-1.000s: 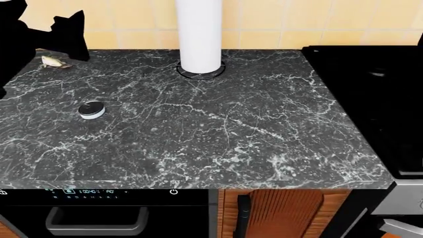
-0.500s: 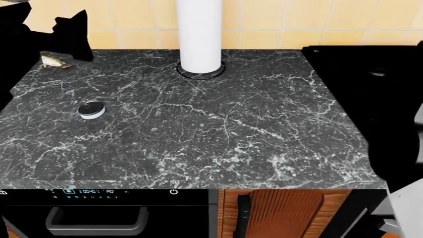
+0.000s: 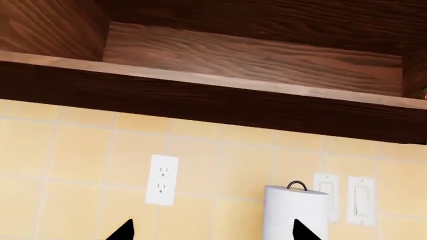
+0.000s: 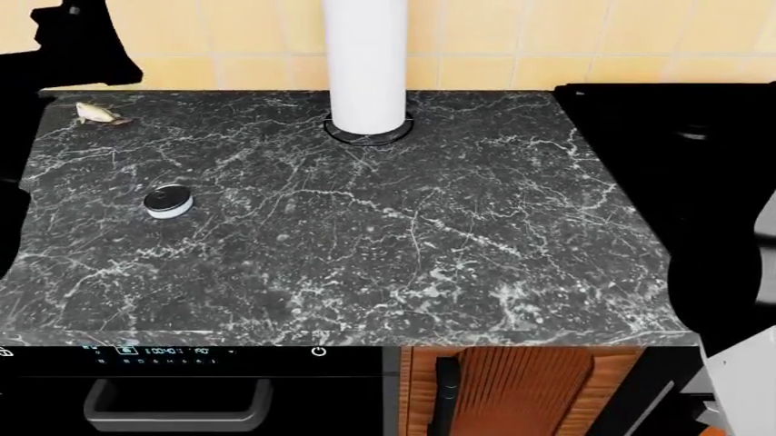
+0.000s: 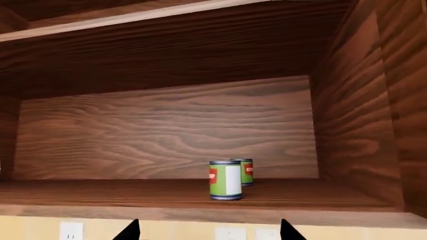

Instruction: Pick the cans from the counter and place them in their designated side in the cabinet.

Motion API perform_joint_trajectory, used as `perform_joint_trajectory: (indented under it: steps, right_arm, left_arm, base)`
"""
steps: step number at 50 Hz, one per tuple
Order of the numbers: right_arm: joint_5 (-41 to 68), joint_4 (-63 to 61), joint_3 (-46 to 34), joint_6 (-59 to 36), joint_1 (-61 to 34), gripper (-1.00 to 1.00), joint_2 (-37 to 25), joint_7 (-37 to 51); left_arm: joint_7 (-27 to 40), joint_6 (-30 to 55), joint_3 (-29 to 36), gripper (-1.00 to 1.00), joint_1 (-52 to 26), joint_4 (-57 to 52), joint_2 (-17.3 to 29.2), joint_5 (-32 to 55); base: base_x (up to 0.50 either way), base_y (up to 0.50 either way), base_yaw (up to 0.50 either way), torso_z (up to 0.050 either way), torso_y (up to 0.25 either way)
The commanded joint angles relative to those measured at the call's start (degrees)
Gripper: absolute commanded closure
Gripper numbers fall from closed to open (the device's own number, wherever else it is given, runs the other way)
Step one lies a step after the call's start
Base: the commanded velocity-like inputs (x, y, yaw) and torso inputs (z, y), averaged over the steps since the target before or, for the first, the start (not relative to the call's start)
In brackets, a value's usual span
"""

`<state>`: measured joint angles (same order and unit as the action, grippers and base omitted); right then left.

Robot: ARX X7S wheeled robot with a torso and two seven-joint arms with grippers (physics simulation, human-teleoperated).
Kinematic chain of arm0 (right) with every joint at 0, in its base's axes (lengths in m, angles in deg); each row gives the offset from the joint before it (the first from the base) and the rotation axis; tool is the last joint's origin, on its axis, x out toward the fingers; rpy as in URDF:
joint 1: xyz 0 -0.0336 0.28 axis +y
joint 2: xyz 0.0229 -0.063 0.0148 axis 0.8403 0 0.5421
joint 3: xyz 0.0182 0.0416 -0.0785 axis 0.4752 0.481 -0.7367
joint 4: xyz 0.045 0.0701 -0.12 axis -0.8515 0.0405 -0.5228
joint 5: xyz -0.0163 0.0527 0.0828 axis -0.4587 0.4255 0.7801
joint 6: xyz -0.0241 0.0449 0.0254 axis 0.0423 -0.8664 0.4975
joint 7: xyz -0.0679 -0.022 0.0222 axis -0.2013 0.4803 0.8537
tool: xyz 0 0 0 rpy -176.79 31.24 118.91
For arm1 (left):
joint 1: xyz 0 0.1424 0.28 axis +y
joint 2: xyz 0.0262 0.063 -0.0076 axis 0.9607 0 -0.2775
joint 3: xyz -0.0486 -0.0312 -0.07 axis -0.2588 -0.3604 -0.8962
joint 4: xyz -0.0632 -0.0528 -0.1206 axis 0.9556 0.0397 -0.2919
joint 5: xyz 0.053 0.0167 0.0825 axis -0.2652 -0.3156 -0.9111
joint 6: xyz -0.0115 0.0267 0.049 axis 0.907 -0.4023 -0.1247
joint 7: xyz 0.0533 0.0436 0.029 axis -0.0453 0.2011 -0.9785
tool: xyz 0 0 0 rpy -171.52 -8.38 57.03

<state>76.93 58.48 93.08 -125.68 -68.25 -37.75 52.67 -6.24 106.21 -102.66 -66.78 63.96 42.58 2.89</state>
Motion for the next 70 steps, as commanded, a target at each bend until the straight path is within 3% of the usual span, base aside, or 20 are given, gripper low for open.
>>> perform_joint_trajectory:
  steps: [1, 18, 20, 24, 25, 27, 70]
  right_arm:
    - [-0.13, -0.23, 0.45, -1.57, -0.15, -1.0, 0.15, 2.11]
    - [-2.31, 0.89, 0.38, -9.11, -2.14, -1.0, 0.41, 8.21]
    - [-0.66, -16.3, 4.43, -21.9, 15.05, -1.0, 2.53, 8.93]
    - [0.26, -50.68, 6.67, -7.84, 49.43, -1.0, 7.85, 8.45]
    - [0.6, -55.67, 6.53, -5.41, 58.02, -1.0, 8.14, 8.6]
    - [1.9, -56.83, 6.66, -3.24, 63.68, -1.0, 8.27, 9.06]
    - [8.0, -52.67, 3.29, 3.24, 69.18, -1.0, 4.74, 14.58]
  left_arm:
    - [1.67, -2.76, -3.11, -1.0, 4.65, -3.27, -2.99, 0.98]
    - [1.64, -6.19, -1.82, -1.0, 13.6, -3.3, -5.67, -0.67]
    - [1.63, -6.23, -1.82, -1.0, 13.93, -3.24, -5.8, -0.61]
    - [1.69, -6.03, -2.05, -1.0, 15.03, -3.24, -6.15, -0.13]
    - [1.71, -6.02, -2.07, -1.0, 15.14, -3.24, -6.16, -0.07]
    - [1.79, -5.92, -2.09, -1.0, 15.28, -3.32, -6.14, 0.04]
    - [2.38, -7.44, -0.48, -1.0, 16.07, -2.24, -4.93, -0.71]
  base:
    - [0.0, 0.0, 0.0, 0.0, 0.0]
    - [0.0, 0.0, 0.0, 0.0, 0.0]
    - [0.0, 0.0, 0.0, 0.0, 0.0]
    - [0.0, 0.03, 0.0, 0.0, 0.0]
    - [0.0, 0.14, 0.0, 0.0, 0.0]
    - [0.0, 0.37, 0.0, 0.0, 0.0]
    - [0.0, 0.5, 0.0, 0.0, 0.0]
